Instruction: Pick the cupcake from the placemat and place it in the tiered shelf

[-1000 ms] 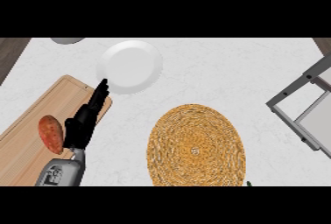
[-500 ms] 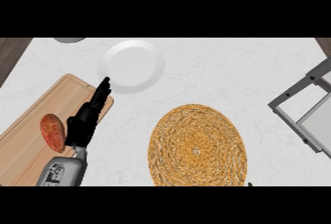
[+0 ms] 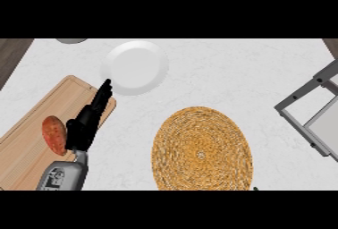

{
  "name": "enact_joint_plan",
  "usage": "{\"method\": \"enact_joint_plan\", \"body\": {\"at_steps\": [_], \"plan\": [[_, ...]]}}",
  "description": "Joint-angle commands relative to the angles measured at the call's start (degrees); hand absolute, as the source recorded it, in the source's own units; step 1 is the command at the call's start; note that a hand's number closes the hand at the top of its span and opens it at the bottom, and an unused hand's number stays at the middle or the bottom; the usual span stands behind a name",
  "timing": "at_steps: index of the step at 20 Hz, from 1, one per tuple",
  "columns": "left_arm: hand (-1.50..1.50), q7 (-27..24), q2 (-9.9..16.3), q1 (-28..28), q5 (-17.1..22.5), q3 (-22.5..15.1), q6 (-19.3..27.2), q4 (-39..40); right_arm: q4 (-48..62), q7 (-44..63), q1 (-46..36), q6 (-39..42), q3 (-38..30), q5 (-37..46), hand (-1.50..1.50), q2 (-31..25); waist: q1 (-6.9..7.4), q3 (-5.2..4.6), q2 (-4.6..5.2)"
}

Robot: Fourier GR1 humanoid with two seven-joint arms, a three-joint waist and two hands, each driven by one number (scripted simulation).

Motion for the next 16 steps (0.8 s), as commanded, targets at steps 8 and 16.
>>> {"method": "enact_joint_plan", "body": {"at_steps": [8,16], "plan": [[0.00,-3.9,1.2,-0.6,0.3,3.4,-1.8,4.3,13.1,-4.2,-8.1,4.3,1.9,1.1,1.50,-0.2,-0.88,-0.03,-0.10],[0.00,-0.6,0.6,0.3,0.9,2.7,-2.2,0.0,22.7,-4.7,-9.5,-7.5,6.4,16.3,-1.50,-1.7,-0.48,-0.01,-0.08]]}}
